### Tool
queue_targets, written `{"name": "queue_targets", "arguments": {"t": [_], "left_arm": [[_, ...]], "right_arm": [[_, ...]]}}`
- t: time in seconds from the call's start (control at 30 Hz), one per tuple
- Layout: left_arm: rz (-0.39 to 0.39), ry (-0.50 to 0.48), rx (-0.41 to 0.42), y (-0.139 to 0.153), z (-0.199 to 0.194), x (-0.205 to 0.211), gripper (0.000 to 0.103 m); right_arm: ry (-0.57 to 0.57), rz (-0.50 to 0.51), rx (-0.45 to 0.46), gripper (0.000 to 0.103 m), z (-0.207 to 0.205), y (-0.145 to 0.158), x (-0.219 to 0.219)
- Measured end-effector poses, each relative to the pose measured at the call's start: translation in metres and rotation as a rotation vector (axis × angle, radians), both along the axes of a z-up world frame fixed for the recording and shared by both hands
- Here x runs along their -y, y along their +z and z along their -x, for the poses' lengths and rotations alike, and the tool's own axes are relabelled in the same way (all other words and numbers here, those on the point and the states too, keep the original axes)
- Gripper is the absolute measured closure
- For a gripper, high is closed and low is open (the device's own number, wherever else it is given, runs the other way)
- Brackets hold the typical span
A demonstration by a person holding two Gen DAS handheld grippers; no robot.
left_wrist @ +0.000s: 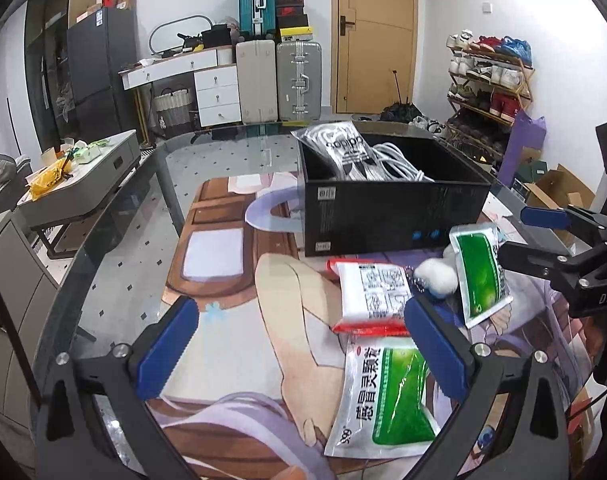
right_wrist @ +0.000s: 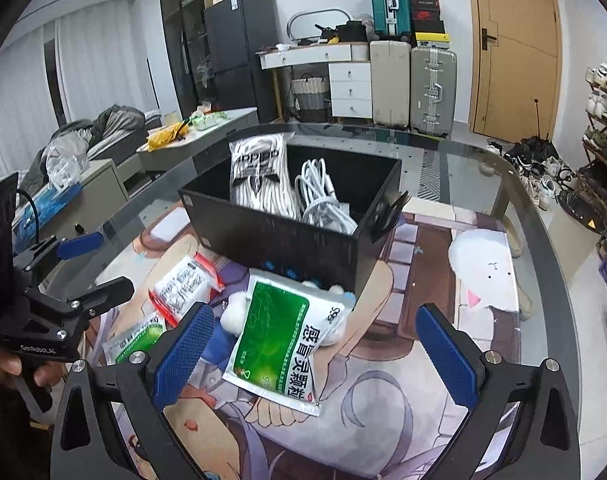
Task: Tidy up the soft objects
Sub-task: 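Grasp the large green medicine packet with left tool while right tool grasps another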
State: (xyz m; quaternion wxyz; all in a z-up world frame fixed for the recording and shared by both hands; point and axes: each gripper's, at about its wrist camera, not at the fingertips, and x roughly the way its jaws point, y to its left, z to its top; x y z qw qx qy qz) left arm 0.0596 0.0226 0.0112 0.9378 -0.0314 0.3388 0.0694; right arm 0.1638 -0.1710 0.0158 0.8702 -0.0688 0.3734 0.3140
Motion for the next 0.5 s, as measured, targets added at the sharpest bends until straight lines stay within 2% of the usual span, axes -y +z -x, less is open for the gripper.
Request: {"name": "queue_targets", "arguments": {"t": [0.33,0.5], "left_arm": [[0.004,-0.024,-0.023,-0.009,0.004,0.006,0.0],[0.008,-0.035,-0.028,-0.011,0.004,0.008,0.0]], "right_arm": [[-0.025,0.019,-0.088,0.001,-0.01,-0.018,-0.009],[-0.007,0.027,-0.1,0.001,-0.01,-0.023,-0.017]]}}
